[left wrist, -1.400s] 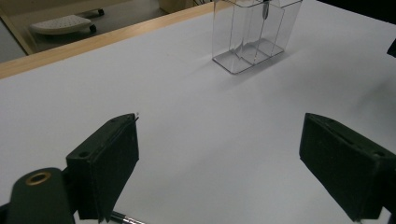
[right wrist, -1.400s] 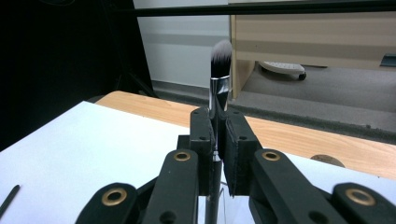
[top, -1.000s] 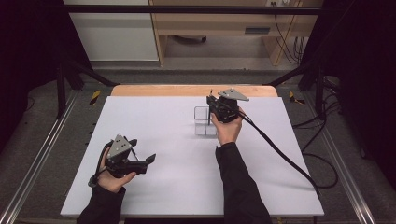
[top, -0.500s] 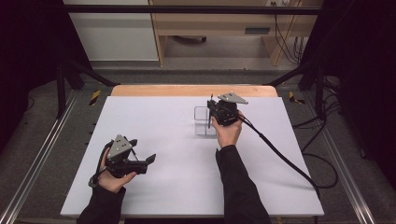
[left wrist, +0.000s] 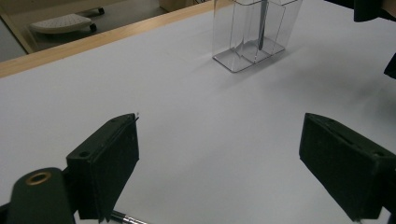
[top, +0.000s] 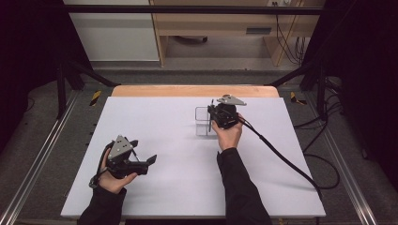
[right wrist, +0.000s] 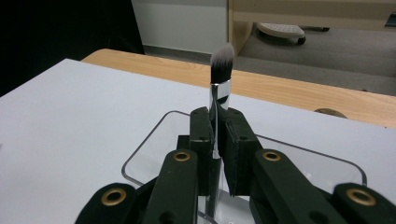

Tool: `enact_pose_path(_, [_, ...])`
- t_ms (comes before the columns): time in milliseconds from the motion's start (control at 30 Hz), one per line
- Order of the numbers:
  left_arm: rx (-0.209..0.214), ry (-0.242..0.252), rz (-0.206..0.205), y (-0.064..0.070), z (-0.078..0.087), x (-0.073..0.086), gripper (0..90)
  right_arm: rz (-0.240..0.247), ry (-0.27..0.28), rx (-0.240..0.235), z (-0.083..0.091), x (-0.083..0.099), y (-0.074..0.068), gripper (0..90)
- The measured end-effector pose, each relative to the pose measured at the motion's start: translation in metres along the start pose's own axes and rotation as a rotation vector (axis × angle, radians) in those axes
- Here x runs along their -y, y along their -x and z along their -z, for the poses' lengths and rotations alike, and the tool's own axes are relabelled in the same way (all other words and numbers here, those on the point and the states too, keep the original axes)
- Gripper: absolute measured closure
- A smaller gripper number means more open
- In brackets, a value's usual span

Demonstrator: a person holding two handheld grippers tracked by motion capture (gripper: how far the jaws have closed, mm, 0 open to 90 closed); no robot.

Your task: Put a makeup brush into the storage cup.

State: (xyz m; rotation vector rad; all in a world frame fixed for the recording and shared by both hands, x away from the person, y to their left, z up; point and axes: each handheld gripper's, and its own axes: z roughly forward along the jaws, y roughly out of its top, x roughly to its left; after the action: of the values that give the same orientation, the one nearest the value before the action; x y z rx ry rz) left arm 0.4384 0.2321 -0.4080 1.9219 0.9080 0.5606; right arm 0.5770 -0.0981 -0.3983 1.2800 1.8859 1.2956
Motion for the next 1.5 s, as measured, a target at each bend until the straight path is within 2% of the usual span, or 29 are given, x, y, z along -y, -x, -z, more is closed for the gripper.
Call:
enact_pose_path(167, [0.000, 0.000, 0.001, 0.000, 0.000, 0.000, 11.2, -0.005, -0.015, 0.005, 0.000, 0.001, 0.000, 82.7])
enact_pose_path(367, [-0.001, 0.000, 0.004, -0.001, 0.000, 0.000, 11.2, -0.024, -0.018, -0.003, 0.002, 0.003, 0.002, 76.9])
enact_pose_path(467, [-0.001, 0.002, 0.008, -0.001, 0.000, 0.000, 11.3, -0.033, -0.007, -0.010, 0.008, 0.005, 0.006, 67.6])
enact_pose_path(633, [-0.003, 0.004, 0.009, -0.002, 0.001, 0.000, 11.2, -0.012, -0.004, -0.048, 0.019, 0.006, 0.011, 55.7])
enact_pose_path(667, [-0.003, 0.004, 0.009, -0.002, 0.001, 0.000, 11.2, -0.012, -0.004, -0.048, 0.019, 0.006, 0.011, 55.7])
enact_pose_path(700, [-0.003, 0.003, 0.010, -0.002, 0.001, 0.000, 11.2, -0.005, -0.006, -0.061, 0.024, 0.006, 0.012, 49.0])
enact_pose_path(733, [-0.004, 0.004, 0.011, -0.002, 0.001, 0.000, 11.2, -0.005, -0.006, -0.061, 0.024, 0.006, 0.012, 49.0])
enact_pose_path(767, [-0.004, 0.005, 0.015, -0.002, 0.001, 0.000, 11.2, 0.011, -0.003, -0.069, 0.029, 0.006, 0.012, 44.2])
enact_pose_path(900, [-0.003, 0.009, 0.023, -0.003, 0.002, 0.000, 11.1, 0.028, -0.007, -0.109, 0.038, 0.007, 0.012, 36.2])
enact_pose_path(967, [-0.003, 0.009, 0.024, -0.003, 0.002, 0.000, 11.1, 0.034, -0.005, -0.111, 0.041, 0.007, 0.012, 34.6])
enact_pose_path(1000, [-0.004, 0.009, 0.024, -0.004, 0.002, 0.000, 11.1, 0.039, 0.001, -0.115, 0.045, 0.008, 0.013, 30.9])
enact_pose_path(1133, [-0.005, 0.009, 0.029, -0.004, 0.002, 0.001, 11.0, 0.059, 0.008, -0.111, 0.055, 0.011, 0.014, 25.1])
enact_pose_path(1267, [-0.005, 0.011, 0.031, -0.005, 0.003, 0.001, 11.1, 0.063, 0.012, -0.117, 0.064, 0.013, 0.016, 23.1])
enact_pose_path(1500, [-0.011, 0.005, 0.032, -0.004, 0.002, 0.001, 10.9, 0.074, 0.018, -0.135, 0.088, 0.020, 0.022, 17.0])
